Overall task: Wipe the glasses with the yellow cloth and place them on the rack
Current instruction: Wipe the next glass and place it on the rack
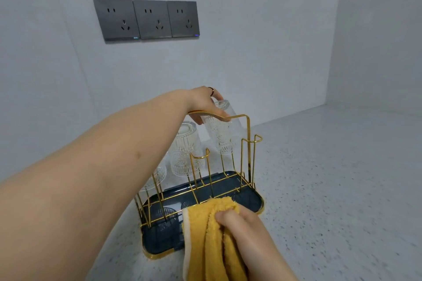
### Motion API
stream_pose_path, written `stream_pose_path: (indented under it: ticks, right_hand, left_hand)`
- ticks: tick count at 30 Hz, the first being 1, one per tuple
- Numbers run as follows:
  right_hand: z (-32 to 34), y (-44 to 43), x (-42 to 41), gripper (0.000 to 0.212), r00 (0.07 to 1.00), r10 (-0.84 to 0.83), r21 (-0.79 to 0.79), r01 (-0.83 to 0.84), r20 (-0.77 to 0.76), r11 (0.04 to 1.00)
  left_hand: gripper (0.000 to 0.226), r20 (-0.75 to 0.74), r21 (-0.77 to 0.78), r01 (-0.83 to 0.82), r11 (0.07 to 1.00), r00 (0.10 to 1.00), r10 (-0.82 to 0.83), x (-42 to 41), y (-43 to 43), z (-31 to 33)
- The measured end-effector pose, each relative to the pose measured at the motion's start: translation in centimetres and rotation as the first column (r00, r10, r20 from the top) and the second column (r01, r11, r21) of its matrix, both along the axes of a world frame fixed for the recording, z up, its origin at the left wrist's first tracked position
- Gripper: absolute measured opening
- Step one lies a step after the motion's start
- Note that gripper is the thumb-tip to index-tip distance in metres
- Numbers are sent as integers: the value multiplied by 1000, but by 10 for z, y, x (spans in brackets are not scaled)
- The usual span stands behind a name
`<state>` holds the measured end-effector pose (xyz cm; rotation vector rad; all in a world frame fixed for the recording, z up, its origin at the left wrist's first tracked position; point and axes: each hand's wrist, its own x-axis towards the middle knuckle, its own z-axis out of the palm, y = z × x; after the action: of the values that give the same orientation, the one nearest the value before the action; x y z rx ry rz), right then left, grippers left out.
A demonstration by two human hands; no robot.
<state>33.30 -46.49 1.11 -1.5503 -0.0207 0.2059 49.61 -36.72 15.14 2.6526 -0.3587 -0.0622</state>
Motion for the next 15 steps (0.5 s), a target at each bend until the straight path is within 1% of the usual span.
stream_pose_path:
  ticks: [2, 4, 7, 10, 12, 15]
  right_hand:
    - [-1, 1, 1, 18, 1000, -15, 25, 15, 9, 1000]
    - [-2, 1, 1, 13, 999, -36, 47, 36, 9, 998]
    - [-3, 1, 1, 9, 999, -29, 38, 28, 26, 999]
    - [-5, 1, 0, 9, 999, -5, 31, 3, 51, 1000]
    - [-5, 2, 0, 10, 998, -6, 39, 4, 64, 999]
    - [-5, 3, 0, 10, 997, -8, 34, 5, 73, 999]
  left_hand:
    - [71, -29, 13, 2, 1000, 1000, -2, 1, 0, -2]
    - [69, -60, 72, 16, 997, 998, -12, 3, 1, -4]
    - [54, -75, 163, 57, 985, 996, -45, 4, 1, -5]
    - [47, -93, 195, 92, 976, 993, -75, 5, 0, -6]
    - [47, -102, 198, 109, 974, 991, -90, 5, -1, -5]
    - [55, -103, 206, 119, 971, 990, -99, 7, 1, -4]
